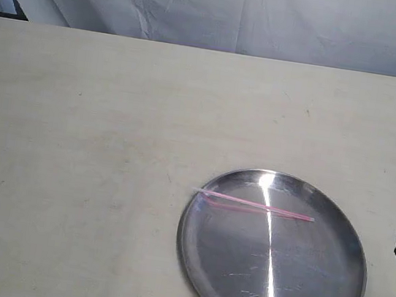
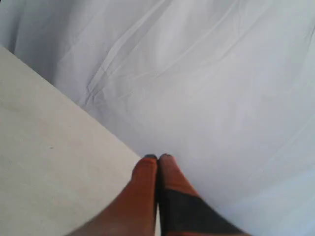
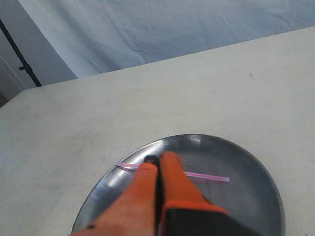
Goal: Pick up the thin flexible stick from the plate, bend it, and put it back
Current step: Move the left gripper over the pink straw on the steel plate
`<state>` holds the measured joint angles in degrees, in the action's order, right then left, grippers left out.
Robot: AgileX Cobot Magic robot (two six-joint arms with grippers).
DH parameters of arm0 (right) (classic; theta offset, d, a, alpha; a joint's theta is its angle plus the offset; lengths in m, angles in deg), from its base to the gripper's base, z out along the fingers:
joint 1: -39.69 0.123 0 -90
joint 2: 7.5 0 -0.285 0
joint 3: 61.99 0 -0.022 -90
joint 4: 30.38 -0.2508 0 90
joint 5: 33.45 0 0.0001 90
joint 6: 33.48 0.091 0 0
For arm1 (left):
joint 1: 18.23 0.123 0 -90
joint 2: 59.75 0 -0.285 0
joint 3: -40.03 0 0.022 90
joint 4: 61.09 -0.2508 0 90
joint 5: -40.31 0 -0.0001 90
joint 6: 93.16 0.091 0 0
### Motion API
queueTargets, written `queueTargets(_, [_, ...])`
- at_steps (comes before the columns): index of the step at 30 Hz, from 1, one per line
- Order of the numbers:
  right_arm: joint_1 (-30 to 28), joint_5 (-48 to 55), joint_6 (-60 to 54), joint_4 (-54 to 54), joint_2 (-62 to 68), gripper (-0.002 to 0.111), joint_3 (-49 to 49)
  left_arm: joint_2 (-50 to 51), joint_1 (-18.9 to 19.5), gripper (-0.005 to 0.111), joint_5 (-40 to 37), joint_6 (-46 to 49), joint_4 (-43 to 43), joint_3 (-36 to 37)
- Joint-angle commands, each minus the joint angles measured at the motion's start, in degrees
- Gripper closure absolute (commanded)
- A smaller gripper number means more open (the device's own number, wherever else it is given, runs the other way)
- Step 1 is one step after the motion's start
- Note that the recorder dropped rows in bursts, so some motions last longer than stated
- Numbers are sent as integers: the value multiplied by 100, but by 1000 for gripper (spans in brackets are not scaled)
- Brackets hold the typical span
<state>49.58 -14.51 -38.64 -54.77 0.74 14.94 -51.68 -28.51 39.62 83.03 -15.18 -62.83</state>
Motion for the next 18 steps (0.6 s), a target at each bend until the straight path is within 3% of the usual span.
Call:
queueTargets(1, [15,-33,-25,10,-45,108,28,-29,-66,107,6,-1,446,-319])
queueTargets(3, [15,-33,-25,10,-45,108,28,8,-66,107,-367,15,223,-719])
queueTargets(8, [15,-33,-25,10,-45,108,28,1285,-66,107,-1607,380,-1426,-2217])
queueTargets(13, [15,-19,-25,10,-45,108,28,3718,-66,107,-3772,2383,-1584,-3864])
queueTargets(16, [15,-19,-25,10,-45,108,28,5069,-66,107,-4429,3724,-1314,-4680])
queueTargets(18, [15,-19,-25,10,-45,108,28,5830,-66,107,-4473,4318,-1294,-5185])
